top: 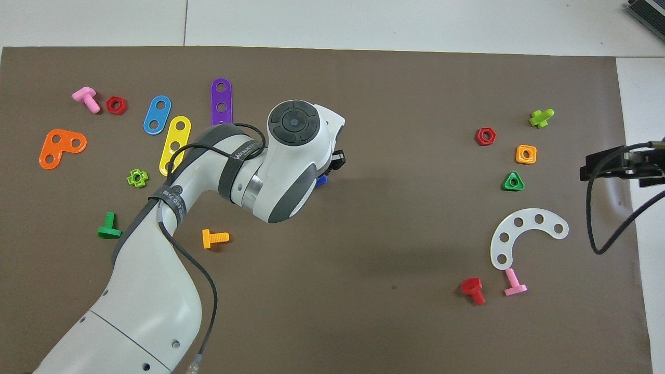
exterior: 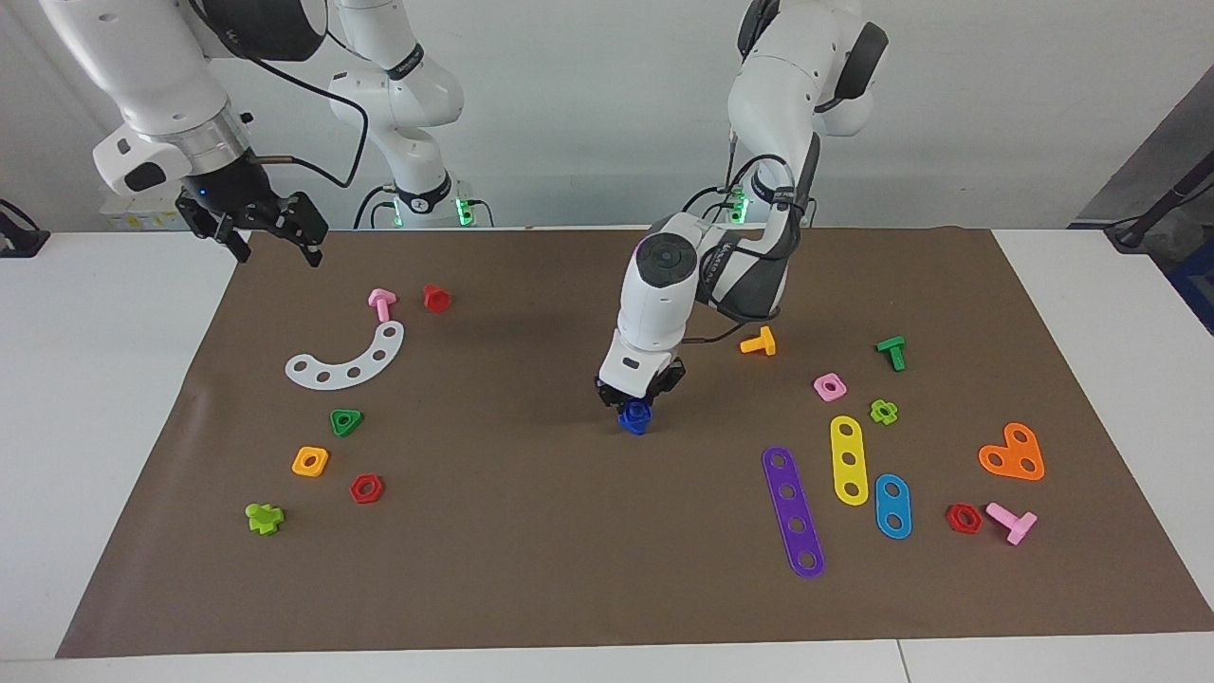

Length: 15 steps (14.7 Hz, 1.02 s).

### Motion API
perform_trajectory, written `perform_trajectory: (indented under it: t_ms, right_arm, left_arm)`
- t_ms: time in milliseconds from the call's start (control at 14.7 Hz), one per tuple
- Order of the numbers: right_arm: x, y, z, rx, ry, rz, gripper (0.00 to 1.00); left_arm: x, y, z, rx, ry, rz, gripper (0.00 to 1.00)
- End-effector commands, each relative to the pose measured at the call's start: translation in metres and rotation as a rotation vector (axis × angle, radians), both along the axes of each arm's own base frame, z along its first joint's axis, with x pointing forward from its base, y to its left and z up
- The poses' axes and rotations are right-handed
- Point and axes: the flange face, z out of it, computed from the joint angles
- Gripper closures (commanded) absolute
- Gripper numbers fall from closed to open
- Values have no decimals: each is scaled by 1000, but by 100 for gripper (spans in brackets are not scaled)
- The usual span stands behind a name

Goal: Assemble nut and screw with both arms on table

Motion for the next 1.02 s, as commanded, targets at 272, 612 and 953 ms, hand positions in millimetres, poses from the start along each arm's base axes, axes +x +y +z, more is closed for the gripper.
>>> perform_trajectory:
  t_ms: [272,612,953]
  right_arm:
    - [-6,-1,1,13,8,0,0]
    - [-6,-1,1,13,8,0,0]
    - [-6,0,1,13,8,2,0]
  left_arm:
    - [-2,4,-1,33,30,11,80]
    - [-5,3,-3,30,43,14,80]
    - [4,7,9,20,61,33,80]
